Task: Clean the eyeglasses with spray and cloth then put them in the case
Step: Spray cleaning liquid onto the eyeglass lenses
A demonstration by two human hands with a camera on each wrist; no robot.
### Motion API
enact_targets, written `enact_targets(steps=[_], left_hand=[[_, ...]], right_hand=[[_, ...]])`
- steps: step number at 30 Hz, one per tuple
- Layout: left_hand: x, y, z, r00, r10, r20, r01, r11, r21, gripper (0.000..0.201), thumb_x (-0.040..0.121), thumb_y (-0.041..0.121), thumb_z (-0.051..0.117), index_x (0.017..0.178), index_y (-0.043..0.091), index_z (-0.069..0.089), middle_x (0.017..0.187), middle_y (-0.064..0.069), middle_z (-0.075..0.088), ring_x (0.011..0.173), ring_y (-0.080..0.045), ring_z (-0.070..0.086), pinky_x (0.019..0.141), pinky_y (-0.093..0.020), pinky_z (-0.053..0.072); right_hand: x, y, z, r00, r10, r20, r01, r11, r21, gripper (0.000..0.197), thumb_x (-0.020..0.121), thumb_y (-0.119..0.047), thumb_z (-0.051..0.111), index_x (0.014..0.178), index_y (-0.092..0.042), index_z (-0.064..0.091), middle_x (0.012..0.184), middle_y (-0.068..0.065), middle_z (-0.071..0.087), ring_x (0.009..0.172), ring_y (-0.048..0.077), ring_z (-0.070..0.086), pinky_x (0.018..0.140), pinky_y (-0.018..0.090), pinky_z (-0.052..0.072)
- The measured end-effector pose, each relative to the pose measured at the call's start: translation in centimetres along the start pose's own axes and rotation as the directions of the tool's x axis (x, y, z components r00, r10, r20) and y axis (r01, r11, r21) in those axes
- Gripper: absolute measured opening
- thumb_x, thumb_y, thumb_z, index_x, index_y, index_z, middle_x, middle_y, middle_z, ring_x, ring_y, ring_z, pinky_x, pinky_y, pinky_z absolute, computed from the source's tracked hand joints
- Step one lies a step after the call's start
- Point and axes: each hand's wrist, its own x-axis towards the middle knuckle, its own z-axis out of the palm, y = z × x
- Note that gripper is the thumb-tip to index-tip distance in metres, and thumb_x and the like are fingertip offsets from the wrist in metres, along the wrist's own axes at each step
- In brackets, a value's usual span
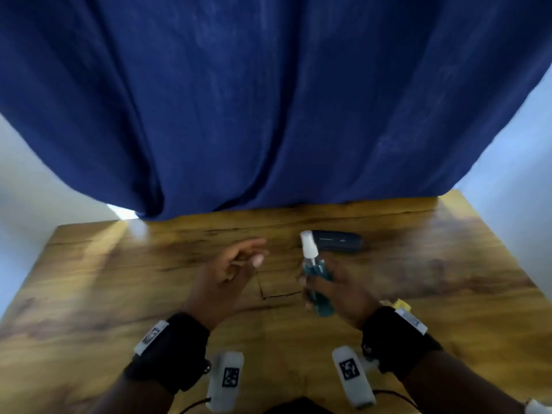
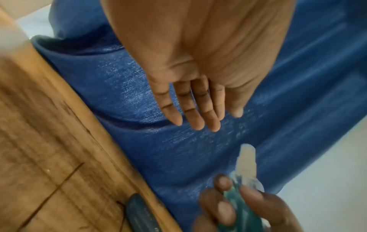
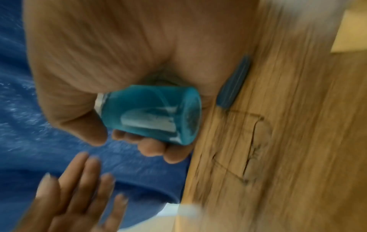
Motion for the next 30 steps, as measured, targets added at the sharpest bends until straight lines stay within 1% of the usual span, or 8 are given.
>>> enact_targets(steps=[4, 7, 10, 18, 22, 24, 26, 30], left_hand=[[-1.2, 0.6, -2.0, 0.992, 0.045, 0.122, -0.007, 0.954, -0.301, 0.055, 0.100, 0.046, 0.052, 0.148, 0.020, 0.046, 0.141, 0.003, 0.064, 0.131, -0.016, 0.060, 0.098, -0.030, 0.053], [-2.2, 0.4, -3.4, 0.981, 0.073, 0.182, -0.019, 0.959, -0.282, 0.043, 0.104, 0.024, 0.040, 0.145, 0.017, 0.051, 0.134, -0.002, 0.069, 0.129, -0.020, 0.063, 0.098, -0.032, 0.055], [-2.9, -0.5, -4.8, 0.979, 0.060, 0.194, 0.008, 0.942, -0.335, 0.035, 0.104, 0.017, 0.047, 0.138, 0.017, 0.058, 0.119, -0.005, 0.076, 0.115, -0.019, 0.071, 0.088, -0.030, 0.058], [-2.2, -2.0, -5.8, 0.997, 0.072, 0.006, -0.063, 0.909, -0.413, 0.022, 0.101, 0.020, 0.055, 0.116, 0.015, 0.071, 0.090, -0.003, 0.075, 0.097, -0.023, 0.076, 0.083, -0.029, 0.058], [0.1, -0.8, -10.1, 0.925, -0.100, -0.367, -0.138, 0.811, -0.568, 0.019, 0.100, 0.033, 0.056, 0.100, 0.019, 0.069, 0.079, 0.001, 0.071, 0.082, -0.020, 0.076, 0.080, -0.033, 0.057], [1.4, -1.2, -14.2, 0.895, -0.085, -0.439, -0.121, 0.899, -0.421, 0.026, 0.103, 0.038, 0.050, 0.105, 0.019, 0.068, 0.084, 0.001, 0.073, 0.091, -0.021, 0.074, 0.086, -0.036, 0.056], [2.1, -2.6, -16.6, 0.927, 0.004, -0.376, -0.070, 0.984, -0.163, 0.025, 0.107, 0.035, 0.046, 0.112, 0.022, 0.068, 0.093, 0.003, 0.075, 0.097, -0.016, 0.070, 0.087, -0.035, 0.053], [1.8, -7.0, -13.8, 0.962, -0.004, -0.272, 0.013, 0.999, 0.030, 0.018, 0.102, 0.015, 0.059, 0.114, 0.004, 0.068, 0.108, 0.006, 0.074, 0.097, 0.011, 0.064, 0.086, -0.012, 0.046]], right_hand=[[1.6, -1.0, 6.1, 0.937, 0.058, 0.343, -0.081, 0.995, 0.055, 0.014, 0.095, -0.016, 0.069, 0.093, -0.009, 0.058, 0.073, 0.008, 0.057, 0.055, 0.023, 0.054, 0.056, 0.033, 0.046], [2.6, -1.5, 8.8, 0.845, 0.118, 0.522, -0.184, 0.980, 0.075, 0.015, 0.097, -0.019, 0.068, 0.088, -0.011, 0.059, 0.067, 0.007, 0.050, 0.048, 0.019, 0.050, 0.053, 0.031, 0.042], [3.3, -1.6, 10.3, 0.808, 0.145, 0.571, -0.225, 0.972, 0.072, 0.016, 0.097, -0.020, 0.068, 0.092, -0.009, 0.057, 0.065, 0.008, 0.047, 0.046, 0.017, 0.049, 0.053, 0.032, 0.041], [4.7, -1.2, 12.3, 0.914, 0.127, 0.387, -0.109, 0.992, -0.068, 0.012, 0.094, -0.020, 0.069, 0.085, -0.013, 0.064, 0.064, 0.007, 0.052, 0.049, 0.021, 0.047, 0.054, 0.030, 0.042], [4.8, 0.7, 10.4, 0.959, 0.100, 0.264, -0.035, 0.971, -0.238, 0.026, 0.090, -0.025, 0.079, 0.089, -0.011, 0.057, 0.067, 0.012, 0.056, 0.049, 0.020, 0.052, 0.052, 0.032, 0.046], [4.0, 2.1, 8.5, 0.974, 0.116, 0.194, -0.065, 0.966, -0.251, 0.033, 0.083, -0.039, 0.085, 0.087, -0.017, 0.059, 0.069, 0.015, 0.061, 0.051, 0.024, 0.053, 0.056, 0.039, 0.046], [3.3, 3.1, 6.5, 0.984, 0.127, 0.121, -0.097, 0.968, -0.229, 0.038, 0.073, -0.054, 0.088, 0.084, -0.026, 0.064, 0.074, 0.016, 0.064, 0.055, 0.027, 0.054, 0.058, 0.041, 0.047], [2.6, 3.3, 3.8, 0.996, 0.063, 0.060, -0.052, 0.984, -0.170, 0.034, 0.080, -0.041, 0.084, 0.082, -0.017, 0.061, 0.065, 0.010, 0.060, 0.055, 0.024, 0.055, 0.059, 0.039, 0.048]])
